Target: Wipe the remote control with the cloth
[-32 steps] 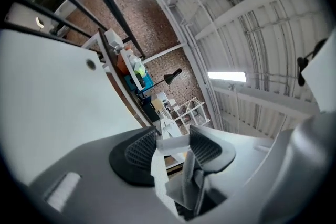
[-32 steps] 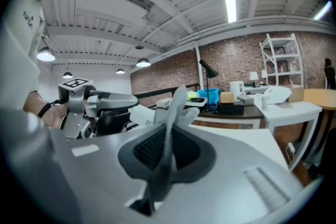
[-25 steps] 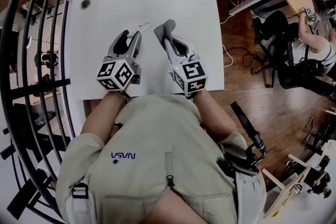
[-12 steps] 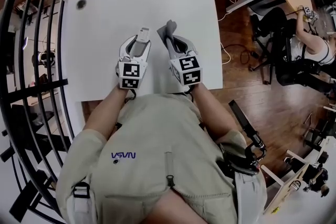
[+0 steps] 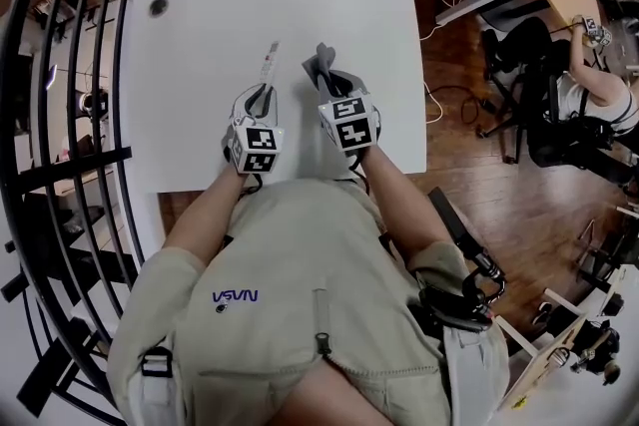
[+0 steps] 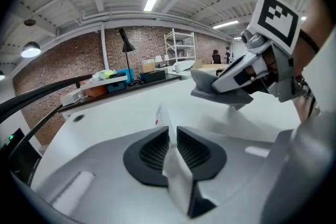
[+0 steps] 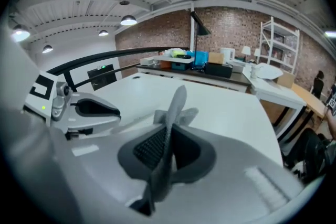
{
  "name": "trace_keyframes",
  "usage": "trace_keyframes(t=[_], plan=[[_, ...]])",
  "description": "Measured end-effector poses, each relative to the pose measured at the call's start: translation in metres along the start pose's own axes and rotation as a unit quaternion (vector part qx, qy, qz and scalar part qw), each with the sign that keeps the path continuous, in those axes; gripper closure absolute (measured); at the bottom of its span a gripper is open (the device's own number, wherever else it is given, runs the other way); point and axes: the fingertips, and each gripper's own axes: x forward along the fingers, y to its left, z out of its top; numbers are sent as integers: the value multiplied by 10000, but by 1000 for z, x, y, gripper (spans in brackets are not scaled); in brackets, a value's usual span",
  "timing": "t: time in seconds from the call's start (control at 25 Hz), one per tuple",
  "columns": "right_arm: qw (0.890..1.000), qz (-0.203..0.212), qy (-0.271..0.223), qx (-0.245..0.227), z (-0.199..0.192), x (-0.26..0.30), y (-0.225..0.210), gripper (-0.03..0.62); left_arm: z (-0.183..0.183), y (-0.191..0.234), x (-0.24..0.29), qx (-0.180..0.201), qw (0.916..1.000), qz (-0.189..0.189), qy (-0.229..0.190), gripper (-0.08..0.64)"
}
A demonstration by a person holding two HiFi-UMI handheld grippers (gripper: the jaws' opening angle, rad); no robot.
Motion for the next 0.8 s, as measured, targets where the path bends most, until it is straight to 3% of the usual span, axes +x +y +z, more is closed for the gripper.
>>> trace_keyframes(t=[0.12,0.32,0.48,0.6,0.8], plan=[[9997,42,242,1,-7,7,2,574,-7,2,3,-34,9997,29,220,555],[9977,57,654,-185,-21,24,-5,574,-16,-2,8,-179,9990,-71,401,555],[9946,192,993,-242,-34,34,-2,566,-12,-3,4,-305,9990,-116,318,554],[9931,324,1108,-207,-44,38,2,520,-10,-4,1,-450,9984,-194,288,503],[9949,399,922,15,-41,31,9,442,12,3,-9,-547,9983,-192,26,485]])
